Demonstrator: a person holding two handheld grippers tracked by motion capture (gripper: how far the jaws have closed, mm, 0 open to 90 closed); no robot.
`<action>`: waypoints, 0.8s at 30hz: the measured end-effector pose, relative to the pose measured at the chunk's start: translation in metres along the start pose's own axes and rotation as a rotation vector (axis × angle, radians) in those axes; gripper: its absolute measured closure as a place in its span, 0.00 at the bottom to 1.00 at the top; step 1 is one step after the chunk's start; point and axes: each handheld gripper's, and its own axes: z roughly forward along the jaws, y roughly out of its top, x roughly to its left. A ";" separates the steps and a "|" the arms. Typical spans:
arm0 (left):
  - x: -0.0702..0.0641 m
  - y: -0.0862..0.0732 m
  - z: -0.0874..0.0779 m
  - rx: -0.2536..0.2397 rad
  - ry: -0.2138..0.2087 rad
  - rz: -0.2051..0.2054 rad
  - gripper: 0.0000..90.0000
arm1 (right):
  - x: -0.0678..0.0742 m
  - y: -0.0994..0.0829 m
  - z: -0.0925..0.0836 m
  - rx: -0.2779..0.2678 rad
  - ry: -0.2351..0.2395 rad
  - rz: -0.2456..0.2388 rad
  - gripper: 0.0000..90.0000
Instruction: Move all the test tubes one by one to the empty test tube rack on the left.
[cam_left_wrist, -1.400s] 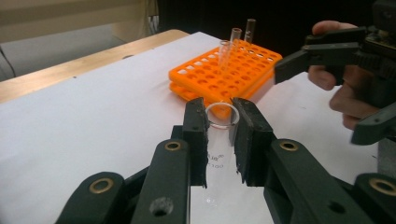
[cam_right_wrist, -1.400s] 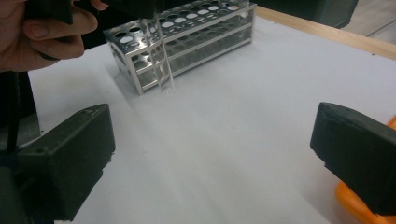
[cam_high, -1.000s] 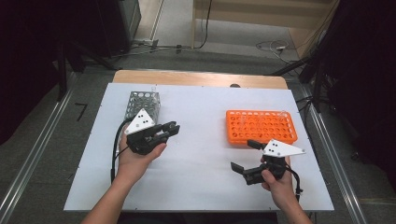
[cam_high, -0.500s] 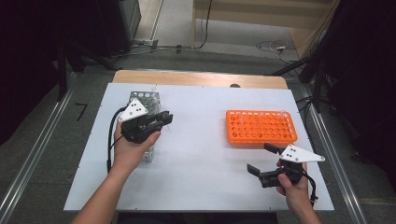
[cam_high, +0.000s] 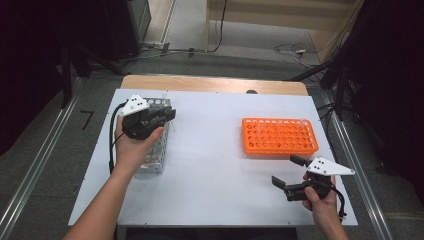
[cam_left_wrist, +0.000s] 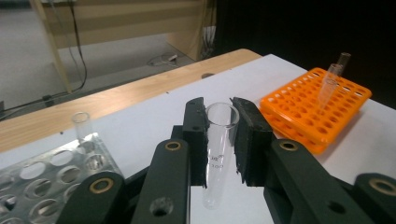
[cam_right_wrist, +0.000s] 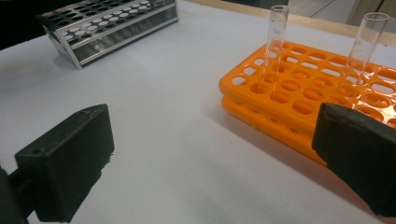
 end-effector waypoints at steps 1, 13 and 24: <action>0.003 0.001 0.001 0.000 0.006 -0.004 0.85 | 0.000 0.000 0.000 -0.001 -0.001 0.001 0.00; 0.032 0.014 0.009 -0.011 0.086 -0.026 0.85 | -0.005 -0.001 -0.003 -0.021 -0.011 0.012 0.00; 0.051 0.019 0.021 -0.010 0.157 -0.038 0.85 | -0.004 0.000 -0.003 -0.023 -0.011 0.015 0.00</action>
